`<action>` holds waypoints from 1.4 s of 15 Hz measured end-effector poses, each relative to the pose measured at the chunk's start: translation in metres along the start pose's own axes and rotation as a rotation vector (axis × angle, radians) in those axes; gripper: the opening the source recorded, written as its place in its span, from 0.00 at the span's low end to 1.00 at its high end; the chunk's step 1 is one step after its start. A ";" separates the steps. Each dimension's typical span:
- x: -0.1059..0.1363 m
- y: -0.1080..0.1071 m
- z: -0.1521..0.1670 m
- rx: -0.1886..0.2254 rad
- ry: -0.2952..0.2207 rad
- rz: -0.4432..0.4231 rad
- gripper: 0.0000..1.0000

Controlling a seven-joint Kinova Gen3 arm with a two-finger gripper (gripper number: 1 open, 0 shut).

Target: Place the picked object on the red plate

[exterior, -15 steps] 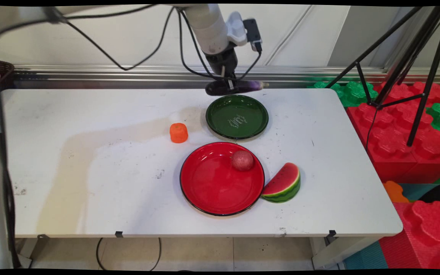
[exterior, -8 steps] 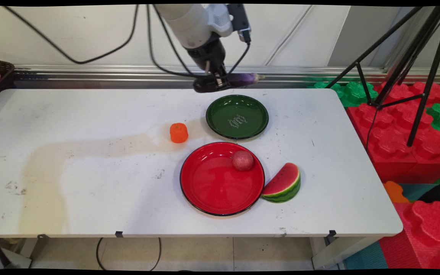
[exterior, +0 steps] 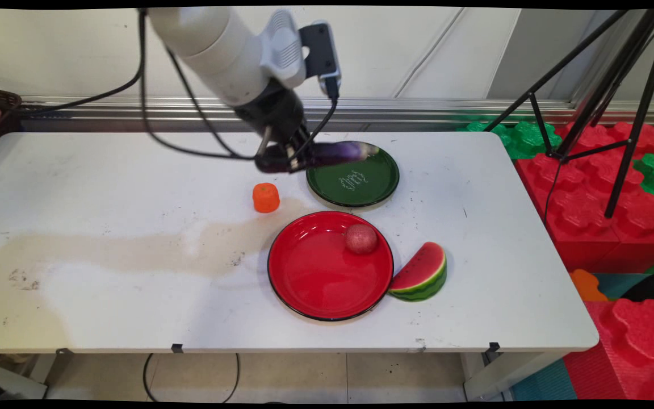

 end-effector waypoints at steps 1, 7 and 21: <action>-0.002 0.009 -0.003 -0.009 -0.005 0.000 0.00; -0.007 0.054 -0.002 -0.085 -0.037 0.004 0.00; -0.005 0.103 0.093 -0.215 -0.085 0.010 0.00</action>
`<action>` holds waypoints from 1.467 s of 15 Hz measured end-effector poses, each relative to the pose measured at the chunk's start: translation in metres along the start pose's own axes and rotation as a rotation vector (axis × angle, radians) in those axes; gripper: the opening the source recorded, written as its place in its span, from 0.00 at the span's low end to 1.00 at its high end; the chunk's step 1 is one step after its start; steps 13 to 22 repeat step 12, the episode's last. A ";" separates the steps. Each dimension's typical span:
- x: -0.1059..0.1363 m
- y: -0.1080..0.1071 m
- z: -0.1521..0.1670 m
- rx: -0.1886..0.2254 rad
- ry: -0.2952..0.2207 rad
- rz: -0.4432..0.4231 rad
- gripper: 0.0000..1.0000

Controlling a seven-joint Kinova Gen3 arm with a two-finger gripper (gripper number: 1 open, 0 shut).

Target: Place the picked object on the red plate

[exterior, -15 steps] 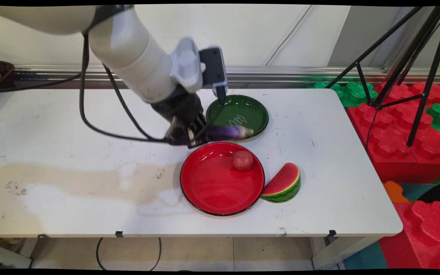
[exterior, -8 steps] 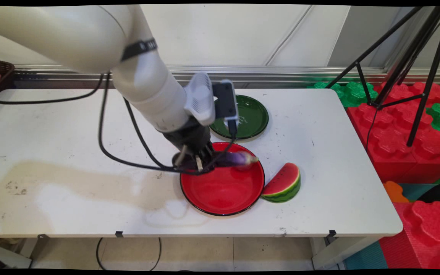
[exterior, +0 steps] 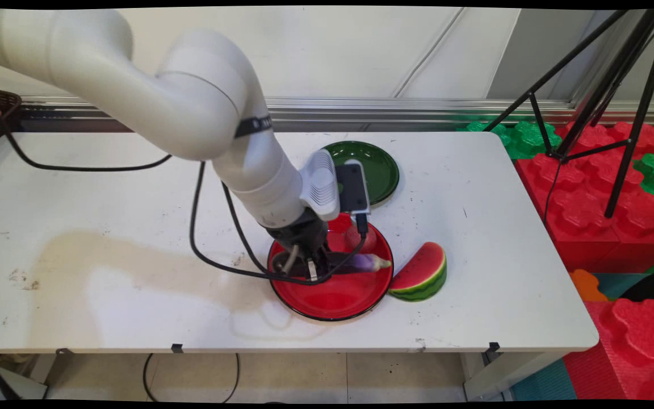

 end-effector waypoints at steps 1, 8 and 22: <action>0.000 -0.001 0.009 -0.007 0.000 0.001 0.00; 0.001 -0.004 0.036 -0.034 0.004 0.004 1.00; 0.000 -0.008 0.039 -0.038 0.023 0.006 1.00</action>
